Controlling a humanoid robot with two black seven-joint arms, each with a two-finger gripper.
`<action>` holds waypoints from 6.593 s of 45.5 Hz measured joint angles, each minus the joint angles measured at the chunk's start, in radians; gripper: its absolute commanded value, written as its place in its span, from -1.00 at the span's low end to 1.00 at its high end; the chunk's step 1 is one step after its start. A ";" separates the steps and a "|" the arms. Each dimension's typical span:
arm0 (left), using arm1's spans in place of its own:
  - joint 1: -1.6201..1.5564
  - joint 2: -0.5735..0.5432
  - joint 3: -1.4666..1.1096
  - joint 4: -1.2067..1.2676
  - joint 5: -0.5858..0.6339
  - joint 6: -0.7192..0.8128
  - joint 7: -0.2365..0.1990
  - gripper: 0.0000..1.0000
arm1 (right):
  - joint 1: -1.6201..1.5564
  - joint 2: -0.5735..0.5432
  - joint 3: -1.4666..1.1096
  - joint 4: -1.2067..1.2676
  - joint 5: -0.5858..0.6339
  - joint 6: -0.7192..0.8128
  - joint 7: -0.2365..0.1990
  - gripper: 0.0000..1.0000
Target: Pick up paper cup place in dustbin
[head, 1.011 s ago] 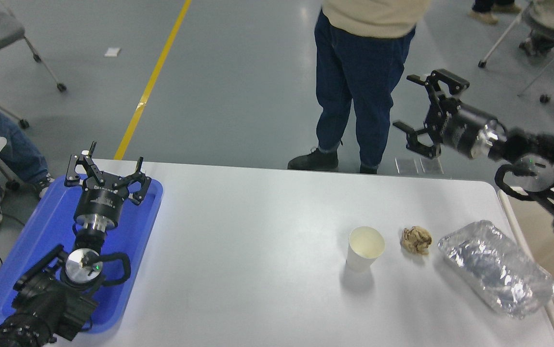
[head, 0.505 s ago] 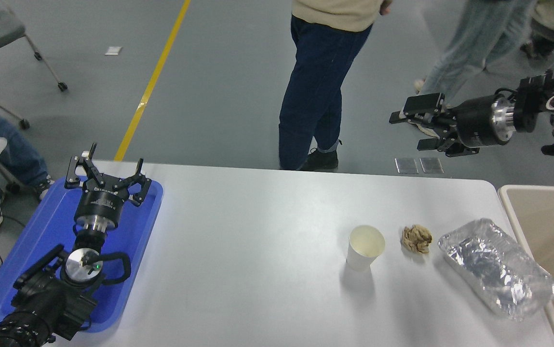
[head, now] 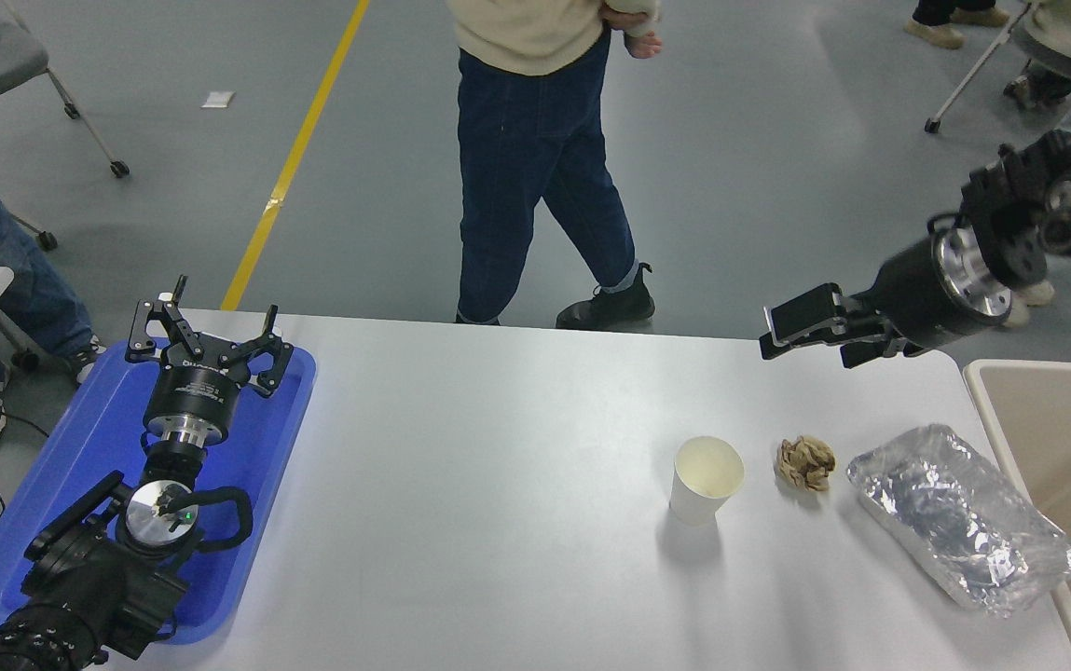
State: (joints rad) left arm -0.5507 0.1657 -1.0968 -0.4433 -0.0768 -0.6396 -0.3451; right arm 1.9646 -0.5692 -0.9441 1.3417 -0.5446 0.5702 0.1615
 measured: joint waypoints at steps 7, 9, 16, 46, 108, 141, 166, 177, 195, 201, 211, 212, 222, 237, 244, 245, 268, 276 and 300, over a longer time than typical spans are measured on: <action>0.000 0.000 0.000 0.000 0.000 0.000 0.000 1.00 | 0.038 0.045 -0.045 0.019 -0.006 0.007 -0.001 1.00; 0.000 0.000 0.000 0.000 0.000 0.000 0.000 1.00 | 0.046 0.055 -0.056 0.023 -0.007 0.014 -0.002 1.00; -0.001 0.000 0.000 0.000 0.000 0.000 0.000 1.00 | 0.077 0.082 -0.098 0.030 -0.008 0.047 -0.004 1.00; 0.000 0.000 0.000 0.000 0.000 -0.002 0.000 1.00 | 0.162 0.109 -0.225 0.045 0.141 0.179 -0.007 1.00; -0.003 -0.001 0.000 0.000 0.000 -0.002 0.000 1.00 | -0.532 0.325 0.101 -0.451 0.064 -0.059 -0.007 1.00; -0.003 -0.002 0.000 0.000 0.000 -0.002 0.000 1.00 | -0.665 0.329 0.145 -0.517 -0.045 -0.160 0.002 -1.00; -0.003 -0.001 0.000 0.000 0.000 -0.002 0.000 1.00 | -0.420 0.224 0.046 -0.337 -0.048 -0.119 0.012 -1.00; -0.002 -0.001 0.000 0.000 0.000 -0.002 0.000 1.00 | -0.162 0.136 -0.073 -0.150 -0.020 -0.067 0.016 -1.00; 0.000 0.001 0.000 0.000 0.000 -0.002 0.001 1.00 | 0.277 0.106 -0.261 0.080 0.058 0.043 0.017 -1.00; 0.000 0.001 -0.001 0.000 0.000 -0.002 0.001 1.00 | 0.362 0.117 -0.296 0.111 0.081 0.070 0.017 -1.00; 0.000 0.001 -0.001 0.000 0.000 -0.002 0.002 1.00 | 0.434 0.129 -0.326 0.135 0.098 0.096 0.015 -1.00; 0.000 0.001 -0.001 0.000 0.000 -0.002 0.002 1.00 | 0.439 0.131 -0.329 0.136 0.099 0.097 0.015 -1.00; 0.000 0.001 -0.001 0.000 0.000 -0.002 0.002 1.00 | 0.454 0.124 -0.371 0.137 0.078 0.105 0.012 -1.00; 0.000 0.001 -0.002 0.000 -0.001 -0.002 0.000 1.00 | 0.375 -0.016 -0.451 -0.024 -0.094 0.109 0.014 -1.00; 0.000 0.000 -0.002 0.000 -0.001 -0.002 0.000 1.00 | 0.301 -0.135 -0.457 -0.118 -0.226 0.108 0.017 -1.00; 0.000 0.000 -0.002 0.000 -0.001 -0.002 0.000 1.00 | 0.291 -0.151 -0.455 -0.130 -0.240 0.106 0.017 -1.00; 0.000 0.000 -0.001 0.001 -0.002 -0.001 -0.001 1.00 | -0.235 -0.443 -0.126 -0.484 -0.466 -0.031 0.022 -1.00; 0.000 0.000 -0.001 0.000 -0.001 0.000 -0.002 1.00 | -0.483 -0.459 0.036 -0.604 -0.481 -0.126 0.022 -1.00; 0.000 0.000 -0.002 0.001 -0.002 0.000 -0.002 1.00 | -0.973 -0.351 0.373 -0.791 -0.479 -0.340 0.016 -1.00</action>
State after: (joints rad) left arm -0.5509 0.1656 -1.0984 -0.4426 -0.0785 -0.6396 -0.3468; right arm 0.9917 -0.9200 -0.5709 0.5506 -1.0236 0.2303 0.1775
